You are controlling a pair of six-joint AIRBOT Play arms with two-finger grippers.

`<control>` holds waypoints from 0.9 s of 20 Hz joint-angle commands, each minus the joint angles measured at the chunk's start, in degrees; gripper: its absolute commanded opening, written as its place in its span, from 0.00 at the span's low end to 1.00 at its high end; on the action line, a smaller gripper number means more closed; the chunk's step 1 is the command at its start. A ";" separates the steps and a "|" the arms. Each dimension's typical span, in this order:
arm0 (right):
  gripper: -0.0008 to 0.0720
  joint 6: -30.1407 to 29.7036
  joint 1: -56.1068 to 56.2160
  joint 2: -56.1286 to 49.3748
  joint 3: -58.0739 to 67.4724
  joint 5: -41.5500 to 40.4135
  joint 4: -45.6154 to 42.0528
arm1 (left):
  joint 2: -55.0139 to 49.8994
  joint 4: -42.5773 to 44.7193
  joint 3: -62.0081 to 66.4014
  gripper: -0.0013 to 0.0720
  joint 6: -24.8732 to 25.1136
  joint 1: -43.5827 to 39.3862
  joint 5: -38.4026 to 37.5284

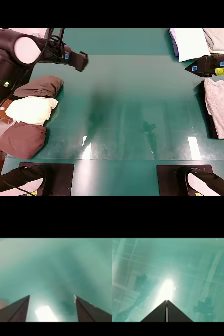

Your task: Fold the shirts.

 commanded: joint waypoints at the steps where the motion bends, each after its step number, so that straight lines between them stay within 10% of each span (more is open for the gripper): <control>1: 0.03 0.02 0.04 0.00 -0.02 -0.24 0.07 | -3.98 15.82 0.00 0.92 -5.11 3.74 -1.84; 13: 0.03 0.04 0.04 -0.90 -0.02 -0.55 0.31 | -24.28 6.49 0.00 0.91 -7.72 22.69 -9.44; 14: 0.03 0.04 0.04 -1.09 -0.02 -0.76 0.57 | -24.17 6.69 0.07 0.83 -7.69 22.69 -9.44; 16: 0.03 0.04 0.07 -1.40 -0.02 -1.55 0.55 | -24.15 6.67 0.55 0.09 -7.69 22.69 -10.01; 18: 0.03 0.04 0.07 -1.03 -0.02 -2.29 0.57 | -22.99 6.62 1.68 0.05 -7.65 22.67 -10.84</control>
